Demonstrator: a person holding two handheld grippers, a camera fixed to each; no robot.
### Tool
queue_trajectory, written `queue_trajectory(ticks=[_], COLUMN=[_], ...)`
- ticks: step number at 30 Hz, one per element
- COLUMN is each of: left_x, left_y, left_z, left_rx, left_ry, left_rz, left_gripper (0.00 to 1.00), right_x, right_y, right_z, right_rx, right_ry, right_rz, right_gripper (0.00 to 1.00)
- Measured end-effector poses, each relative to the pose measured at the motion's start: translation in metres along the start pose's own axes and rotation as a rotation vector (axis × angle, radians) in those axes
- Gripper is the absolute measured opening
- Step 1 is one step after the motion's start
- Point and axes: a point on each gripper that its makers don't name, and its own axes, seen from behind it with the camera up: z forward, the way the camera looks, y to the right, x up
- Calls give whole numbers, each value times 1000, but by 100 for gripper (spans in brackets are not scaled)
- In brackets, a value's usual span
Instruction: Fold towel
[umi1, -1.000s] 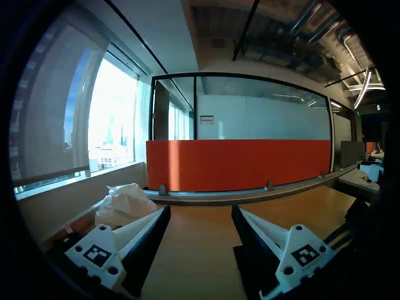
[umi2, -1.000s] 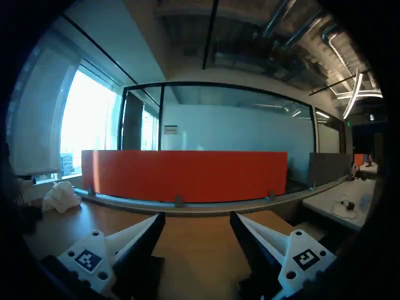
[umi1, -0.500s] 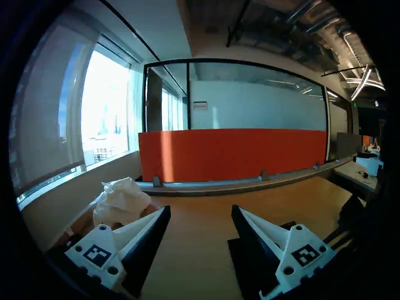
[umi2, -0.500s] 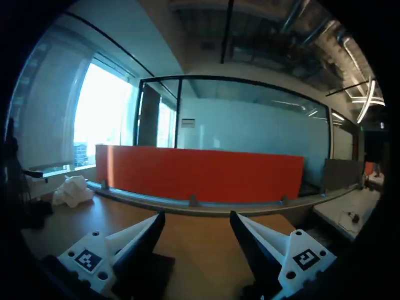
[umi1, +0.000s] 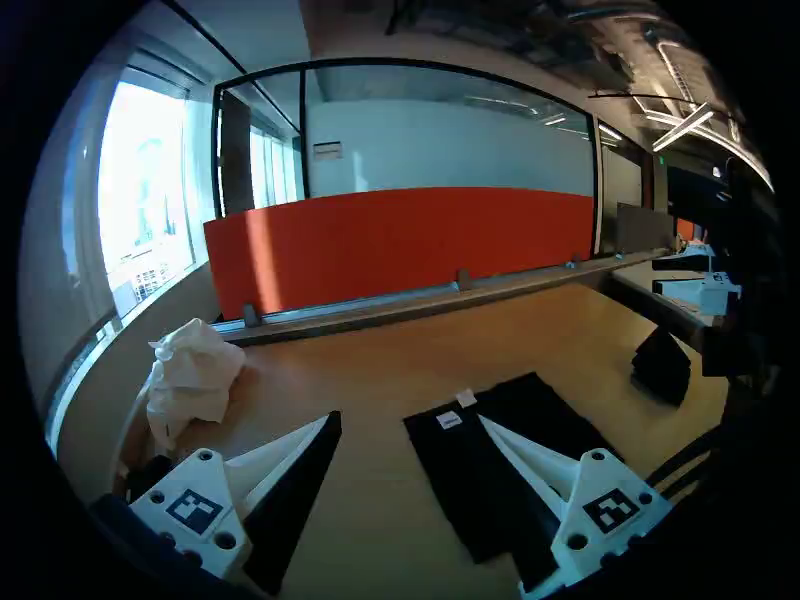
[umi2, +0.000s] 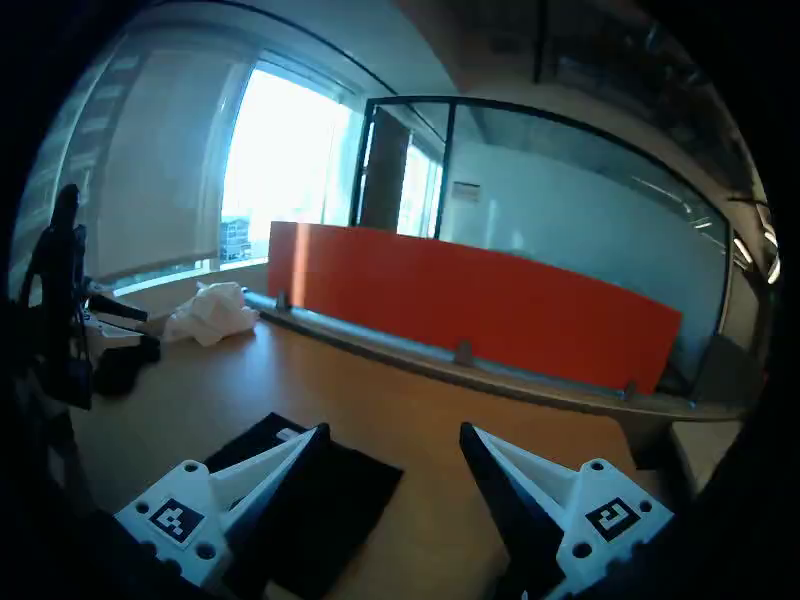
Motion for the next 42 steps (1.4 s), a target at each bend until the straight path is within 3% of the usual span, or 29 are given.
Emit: queue_trajectory(ticks=[8, 26, 42], left_x=[-25, -136, -206], left_y=[17, 51, 79], left_z=[6, 24, 35], left_rx=[-69, -136, -202], left_ry=[-69, -270, -415], left_rz=[13, 19, 37], left_gripper=[90, 90, 90], right_x=[-17, -128, -220], right_y=[-14, -49, -79], right_z=[2, 17, 22], right_rx=[39, 125, 201], right_ry=[-48, -216, -369], right_rz=[-38, -70, -115], right_gripper=[100, 100, 100])
